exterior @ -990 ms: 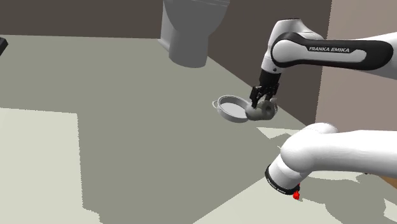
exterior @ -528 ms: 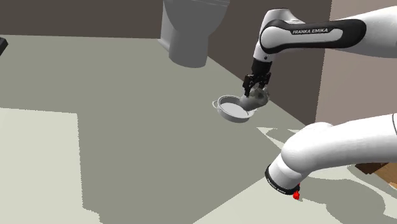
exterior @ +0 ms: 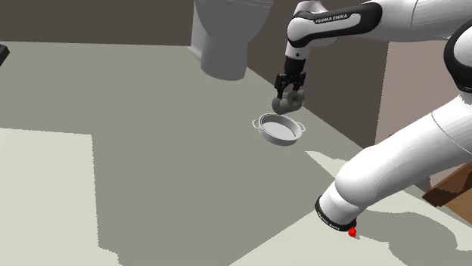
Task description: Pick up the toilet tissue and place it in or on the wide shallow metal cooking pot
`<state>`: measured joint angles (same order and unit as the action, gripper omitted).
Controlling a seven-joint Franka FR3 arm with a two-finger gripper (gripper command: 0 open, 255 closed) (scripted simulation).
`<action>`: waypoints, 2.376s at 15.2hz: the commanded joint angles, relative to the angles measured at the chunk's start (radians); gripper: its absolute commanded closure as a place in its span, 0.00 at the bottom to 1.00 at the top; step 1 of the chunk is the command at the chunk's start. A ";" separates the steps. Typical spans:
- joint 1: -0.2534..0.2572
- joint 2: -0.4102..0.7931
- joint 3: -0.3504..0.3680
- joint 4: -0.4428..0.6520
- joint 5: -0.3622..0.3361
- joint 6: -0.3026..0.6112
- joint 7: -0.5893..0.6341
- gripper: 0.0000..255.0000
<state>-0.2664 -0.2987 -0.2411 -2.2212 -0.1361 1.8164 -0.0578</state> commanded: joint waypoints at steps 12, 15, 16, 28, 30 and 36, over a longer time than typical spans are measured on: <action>-0.002 0.086 -0.018 -0.075 0.006 0.161 -0.008 1.00; -0.003 0.102 -0.021 -0.101 0.007 0.203 -0.008 1.00; -0.003 0.109 -0.022 -0.109 0.008 0.217 -0.008 1.00; -0.049 0.498 -0.119 0.364 0.206 -0.210 -0.396 0.00; -0.122 0.735 -0.120 0.666 0.265 -0.463 -0.545 0.00; -0.262 1.119 -0.062 1.172 0.290 -0.842 -0.704 0.00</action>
<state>-0.5287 0.8226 -0.3042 -1.0337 0.1569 0.9744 -0.7516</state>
